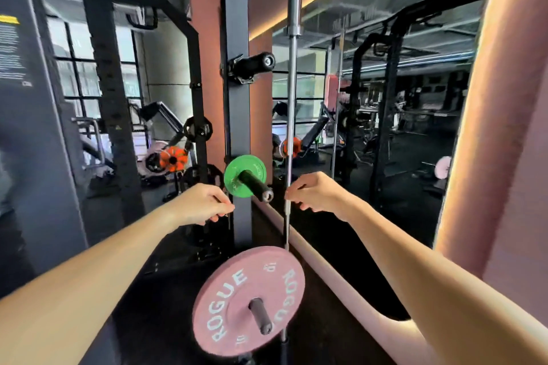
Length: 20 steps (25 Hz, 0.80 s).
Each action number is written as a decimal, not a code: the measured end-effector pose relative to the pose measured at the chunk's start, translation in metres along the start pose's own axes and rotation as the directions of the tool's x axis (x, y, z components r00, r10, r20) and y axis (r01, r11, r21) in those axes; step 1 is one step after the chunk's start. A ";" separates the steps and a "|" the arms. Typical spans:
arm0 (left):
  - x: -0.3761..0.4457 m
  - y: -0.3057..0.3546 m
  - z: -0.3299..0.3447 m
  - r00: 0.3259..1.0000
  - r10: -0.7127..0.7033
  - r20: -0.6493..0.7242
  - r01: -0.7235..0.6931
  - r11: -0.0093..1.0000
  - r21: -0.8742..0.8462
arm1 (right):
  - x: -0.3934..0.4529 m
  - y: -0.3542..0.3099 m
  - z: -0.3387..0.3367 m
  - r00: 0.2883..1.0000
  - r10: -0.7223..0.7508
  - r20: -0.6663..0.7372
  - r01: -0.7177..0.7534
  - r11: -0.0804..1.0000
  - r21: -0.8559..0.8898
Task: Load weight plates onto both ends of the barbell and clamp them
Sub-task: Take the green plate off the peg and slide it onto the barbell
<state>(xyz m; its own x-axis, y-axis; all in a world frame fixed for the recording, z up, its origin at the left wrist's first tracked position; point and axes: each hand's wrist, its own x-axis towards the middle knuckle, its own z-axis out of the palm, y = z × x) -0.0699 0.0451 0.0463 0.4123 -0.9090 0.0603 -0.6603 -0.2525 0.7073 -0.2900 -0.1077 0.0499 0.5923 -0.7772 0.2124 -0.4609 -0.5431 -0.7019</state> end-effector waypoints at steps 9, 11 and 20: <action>0.079 0.009 0.021 0.985 -0.099 -0.138 0.084 0.990 -0.114 | 0.096 0.041 0.009 0.997 -0.046 0.054 0.045 0.999 0.019; 0.100 0.003 0.017 0.982 -0.102 -0.158 0.080 0.987 -0.142 | 0.121 0.042 0.023 0.996 -0.057 0.063 0.057 0.998 0.000; 0.230 -0.056 0.000 0.964 -0.139 -0.226 0.112 0.986 -0.127 | 0.255 0.032 0.074 0.995 -0.097 0.012 0.098 0.990 -0.104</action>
<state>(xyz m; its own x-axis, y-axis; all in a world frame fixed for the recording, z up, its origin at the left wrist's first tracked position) 0.0616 -0.1496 0.0203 0.6309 -0.7666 0.1193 -0.5249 -0.3085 0.7933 -0.1052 -0.3000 0.0312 0.6420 -0.7170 0.2717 -0.4666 -0.6465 -0.6035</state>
